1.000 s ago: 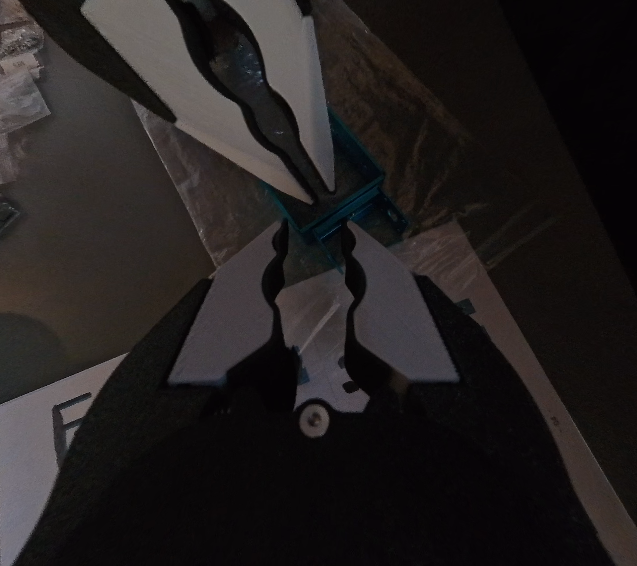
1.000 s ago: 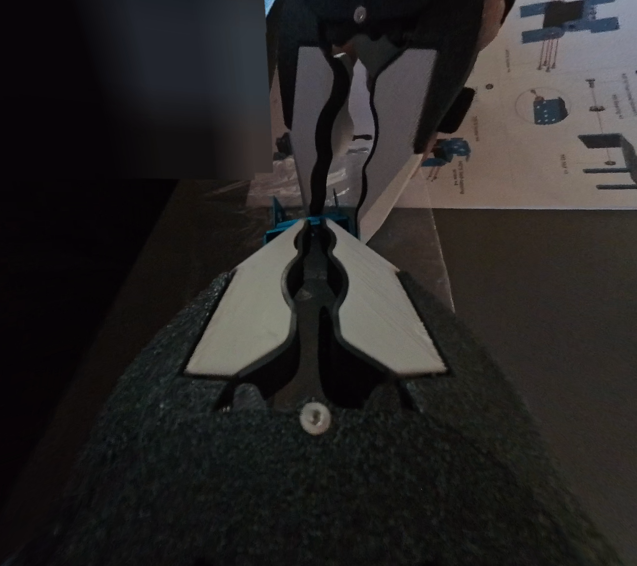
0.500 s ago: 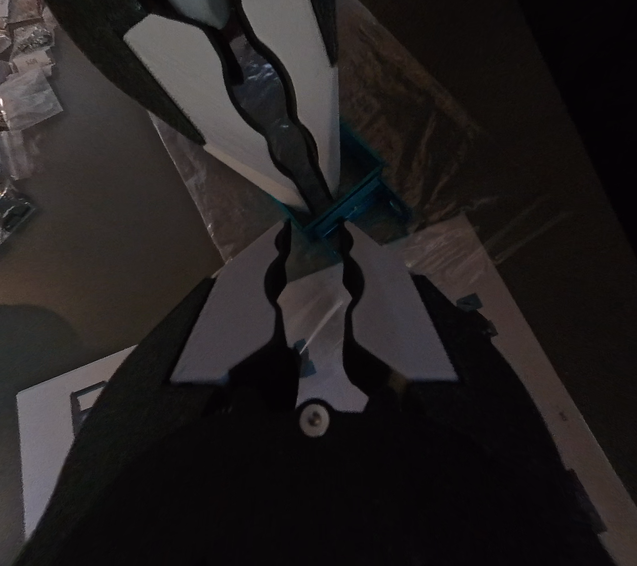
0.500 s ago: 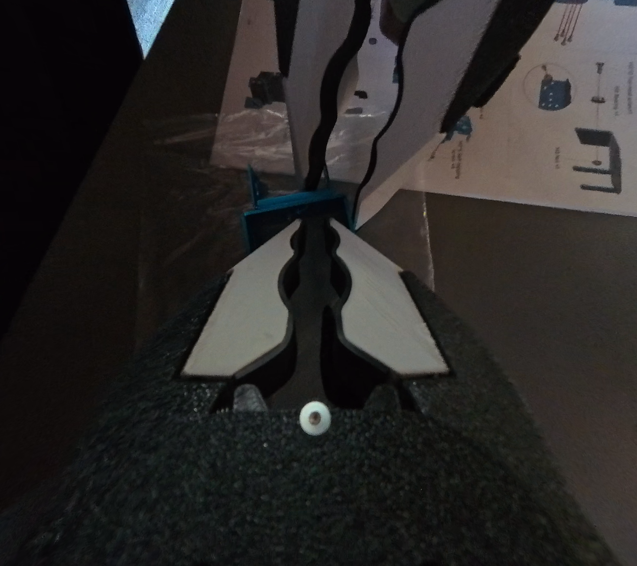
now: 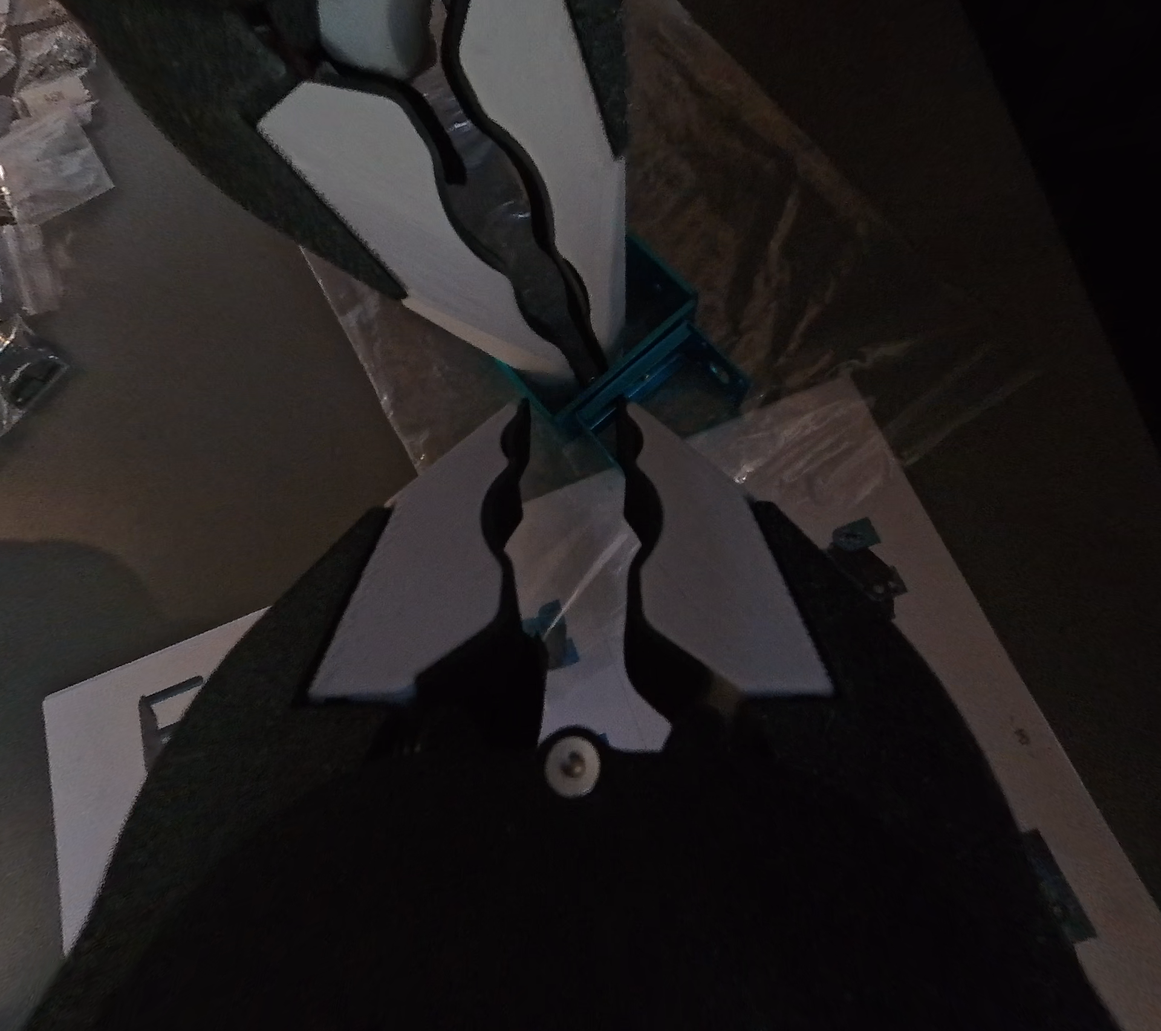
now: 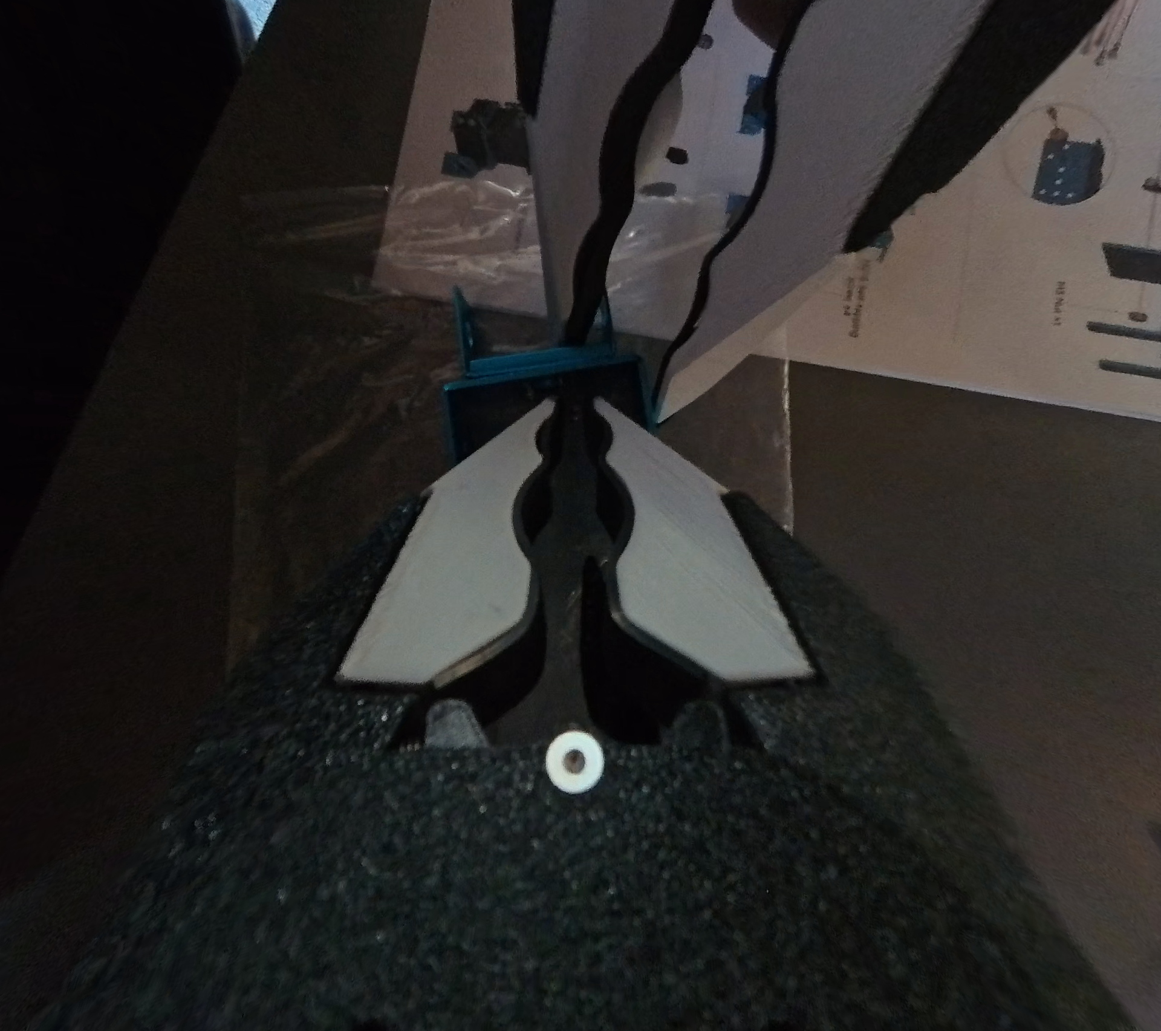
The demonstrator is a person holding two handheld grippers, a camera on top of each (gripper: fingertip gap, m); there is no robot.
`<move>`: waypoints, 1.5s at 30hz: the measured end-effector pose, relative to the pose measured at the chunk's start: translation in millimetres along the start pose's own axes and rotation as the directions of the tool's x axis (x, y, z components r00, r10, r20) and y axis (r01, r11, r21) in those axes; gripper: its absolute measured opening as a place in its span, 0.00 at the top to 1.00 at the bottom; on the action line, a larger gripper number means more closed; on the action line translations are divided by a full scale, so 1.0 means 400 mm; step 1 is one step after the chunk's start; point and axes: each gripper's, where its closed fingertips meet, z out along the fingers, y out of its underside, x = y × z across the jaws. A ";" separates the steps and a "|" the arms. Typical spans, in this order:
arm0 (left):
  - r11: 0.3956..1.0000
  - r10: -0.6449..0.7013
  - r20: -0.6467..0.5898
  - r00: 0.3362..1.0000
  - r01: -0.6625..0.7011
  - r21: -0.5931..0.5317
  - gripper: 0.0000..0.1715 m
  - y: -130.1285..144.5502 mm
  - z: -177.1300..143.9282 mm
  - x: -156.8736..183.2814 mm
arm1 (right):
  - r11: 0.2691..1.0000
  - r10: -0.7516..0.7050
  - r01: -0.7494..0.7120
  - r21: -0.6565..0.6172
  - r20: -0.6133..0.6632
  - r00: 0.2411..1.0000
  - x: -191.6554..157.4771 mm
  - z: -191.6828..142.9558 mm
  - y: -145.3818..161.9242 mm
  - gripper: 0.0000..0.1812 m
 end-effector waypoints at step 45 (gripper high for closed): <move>0.999 0.014 0.180 0.984 -0.021 0.036 0.85 -0.028 0.024 -0.062 | 0.874 0.053 -0.083 -0.480 -0.075 0.996 0.001 -0.184 0.248 0.96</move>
